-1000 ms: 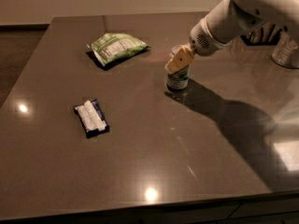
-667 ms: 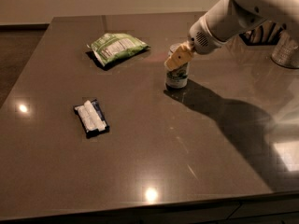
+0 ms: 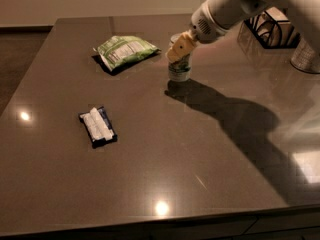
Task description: Move 7up can near green jalapeno chip bag
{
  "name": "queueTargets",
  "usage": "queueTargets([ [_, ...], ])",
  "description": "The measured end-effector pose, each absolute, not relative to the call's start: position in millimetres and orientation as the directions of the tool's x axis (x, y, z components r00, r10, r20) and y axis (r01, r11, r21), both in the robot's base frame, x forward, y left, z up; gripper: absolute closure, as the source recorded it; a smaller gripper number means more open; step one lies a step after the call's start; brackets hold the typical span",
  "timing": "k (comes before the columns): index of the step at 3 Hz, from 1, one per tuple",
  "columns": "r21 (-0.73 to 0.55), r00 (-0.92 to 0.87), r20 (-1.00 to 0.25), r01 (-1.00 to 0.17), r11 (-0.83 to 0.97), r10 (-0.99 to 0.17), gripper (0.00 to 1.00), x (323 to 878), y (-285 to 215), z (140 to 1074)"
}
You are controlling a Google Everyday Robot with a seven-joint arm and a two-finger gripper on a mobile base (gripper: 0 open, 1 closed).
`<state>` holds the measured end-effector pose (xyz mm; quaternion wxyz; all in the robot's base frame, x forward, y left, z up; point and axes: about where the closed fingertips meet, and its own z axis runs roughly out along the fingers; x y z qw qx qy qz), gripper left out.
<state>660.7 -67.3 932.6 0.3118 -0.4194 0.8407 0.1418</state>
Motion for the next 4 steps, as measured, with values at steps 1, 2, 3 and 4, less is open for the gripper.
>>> queueTargets([
  [1, -0.019, -0.448, -0.656, -0.795, 0.607, -0.607, 1.00, 684, -48, 938],
  [2, -0.009, -0.446, -0.660, -0.800, 0.600, -0.605, 1.00, 702, -27, 936],
  [3, 0.001, -0.439, -0.661, -0.811, 0.585, -0.608, 1.00, 714, -9, 933],
  [4, -0.004, -0.430, -0.657, -0.819, 0.573, -0.619, 0.85, 724, 8, 929],
])
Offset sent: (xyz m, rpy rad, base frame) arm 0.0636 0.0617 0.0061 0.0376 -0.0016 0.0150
